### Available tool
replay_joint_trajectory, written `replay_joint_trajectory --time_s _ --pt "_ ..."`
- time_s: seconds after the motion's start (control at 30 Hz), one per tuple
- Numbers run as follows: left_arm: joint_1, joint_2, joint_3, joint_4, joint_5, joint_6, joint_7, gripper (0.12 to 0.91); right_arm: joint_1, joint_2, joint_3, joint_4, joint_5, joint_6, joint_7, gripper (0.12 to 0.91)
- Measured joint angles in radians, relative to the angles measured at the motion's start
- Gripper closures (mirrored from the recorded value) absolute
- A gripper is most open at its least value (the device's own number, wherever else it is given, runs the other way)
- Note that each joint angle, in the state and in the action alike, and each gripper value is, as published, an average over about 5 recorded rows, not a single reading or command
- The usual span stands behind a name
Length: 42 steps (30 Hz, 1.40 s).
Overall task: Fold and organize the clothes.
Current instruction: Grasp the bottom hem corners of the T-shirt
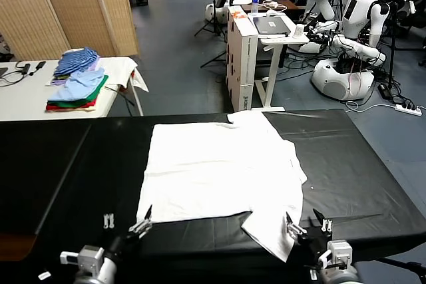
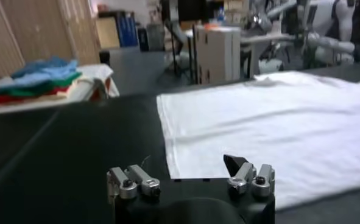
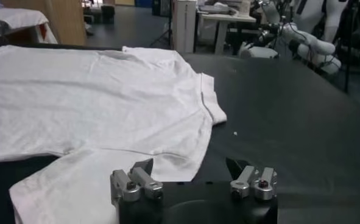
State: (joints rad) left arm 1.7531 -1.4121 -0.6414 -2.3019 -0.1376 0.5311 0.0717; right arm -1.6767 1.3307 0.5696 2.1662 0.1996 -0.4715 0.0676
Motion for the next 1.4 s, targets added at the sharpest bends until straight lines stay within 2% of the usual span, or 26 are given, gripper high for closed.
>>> replay_joint_trajectory --time_s 0.13,0.3,0.5,0.6,0.7,0.87,0.93,1.03,1.1,1.2,1.4 --pt "-0.012 -0.002 -0.001 0.016 -0.013 0.033 -0.023 0.123 0.006 0.003 -0.007 -0.009 0.002 0.002 0.005 0.118" --pt "-0.024 -0.003 0.0 0.042 0.009 0.032 -0.032 0.123 0.002 0.007 -0.009 -0.011 0.002 0.008 0.01 0.118" --pt "-0.039 -0.002 0.001 0.066 -0.014 0.038 -0.036 0.125 -0.005 0.012 -0.006 -0.009 0.002 0.014 0.018 0.118" --pt "-0.041 -0.004 0.006 0.076 -0.025 0.043 -0.041 0.151 -0.003 0.014 -0.005 -0.009 0.002 0.014 0.023 0.118" --pt "-0.04 -0.005 0.012 0.08 -0.033 0.048 -0.044 0.206 -0.005 0.016 -0.007 -0.006 0.002 0.015 0.029 0.118" --pt "-0.038 -0.004 0.017 0.079 -0.035 0.05 -0.043 0.416 -0.014 0.022 -0.009 0.002 0.002 0.016 0.041 0.119" --pt "-0.036 -0.003 0.018 0.077 -0.034 0.05 -0.043 0.461 -0.016 0.024 -0.008 0.003 0.001 0.017 0.044 0.135" --pt "-0.028 -0.003 0.022 0.07 -0.033 0.05 -0.043 0.475 -0.018 0.026 -0.007 0.003 0.0 0.017 0.047 0.244" --pt "-0.021 -0.004 0.026 0.063 -0.033 0.049 -0.043 0.477 -0.021 0.027 -0.009 0.003 -0.002 0.017 0.048 0.356" --pt "-0.017 -0.006 0.035 0.057 -0.032 0.049 -0.043 0.482 -0.026 0.029 -0.013 0.005 -0.007 0.017 0.049 0.481" --pt "-0.011 -0.009 0.048 0.056 -0.025 0.05 -0.042 0.532 -0.033 0.032 -0.015 0.01 -0.015 0.015 0.052 0.672"
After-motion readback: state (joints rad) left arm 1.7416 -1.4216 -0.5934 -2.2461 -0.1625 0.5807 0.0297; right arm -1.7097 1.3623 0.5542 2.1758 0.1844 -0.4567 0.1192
